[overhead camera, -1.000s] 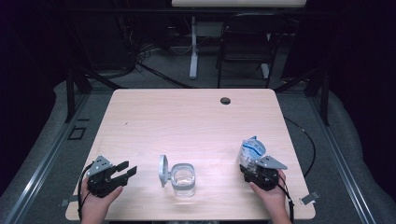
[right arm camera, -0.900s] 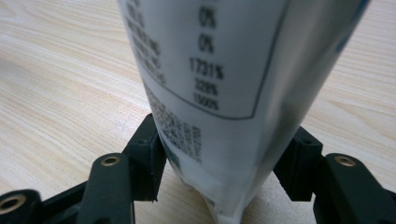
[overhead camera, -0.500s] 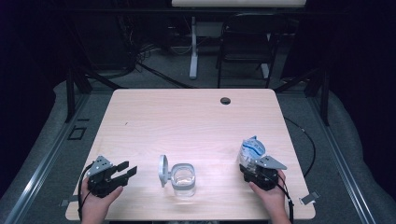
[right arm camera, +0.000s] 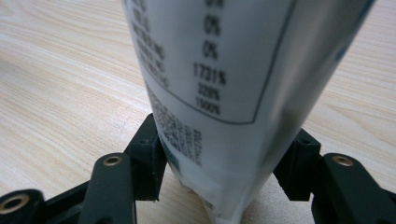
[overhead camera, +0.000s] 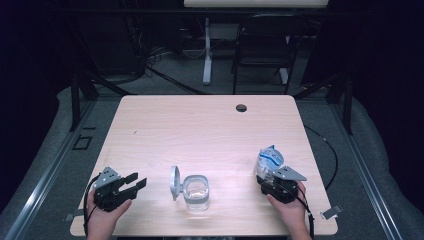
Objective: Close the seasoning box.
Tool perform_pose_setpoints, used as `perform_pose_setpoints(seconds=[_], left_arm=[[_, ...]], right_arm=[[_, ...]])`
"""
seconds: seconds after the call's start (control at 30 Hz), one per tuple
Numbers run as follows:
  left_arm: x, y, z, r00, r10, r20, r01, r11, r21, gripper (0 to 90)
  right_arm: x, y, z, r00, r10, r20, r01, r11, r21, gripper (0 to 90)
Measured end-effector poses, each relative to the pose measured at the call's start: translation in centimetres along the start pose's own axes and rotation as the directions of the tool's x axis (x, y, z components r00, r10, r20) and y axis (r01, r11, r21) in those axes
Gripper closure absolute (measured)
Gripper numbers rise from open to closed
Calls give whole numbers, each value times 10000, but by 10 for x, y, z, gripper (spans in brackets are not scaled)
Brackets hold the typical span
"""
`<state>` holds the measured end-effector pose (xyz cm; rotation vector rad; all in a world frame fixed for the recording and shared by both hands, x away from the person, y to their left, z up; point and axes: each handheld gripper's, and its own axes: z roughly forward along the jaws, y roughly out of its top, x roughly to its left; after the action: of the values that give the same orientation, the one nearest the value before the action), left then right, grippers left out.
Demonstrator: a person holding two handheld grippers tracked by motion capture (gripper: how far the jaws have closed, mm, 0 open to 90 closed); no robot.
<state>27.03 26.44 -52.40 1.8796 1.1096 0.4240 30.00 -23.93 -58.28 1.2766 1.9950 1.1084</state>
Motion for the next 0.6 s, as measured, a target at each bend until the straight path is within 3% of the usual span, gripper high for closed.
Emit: perform_pose_setpoints(seconds=[0.4,0.6], left_arm=[[1,0,0,10000,29,18,-29,10000,-8,562],[1,-1,1,10000,-18,0,18,10000,-49,562]], right_arm=[[1,5,-5,9998,-155,143,156,9999,-55,437],[7,11,-11,9980,-616,159,620,9978,-224,437]])
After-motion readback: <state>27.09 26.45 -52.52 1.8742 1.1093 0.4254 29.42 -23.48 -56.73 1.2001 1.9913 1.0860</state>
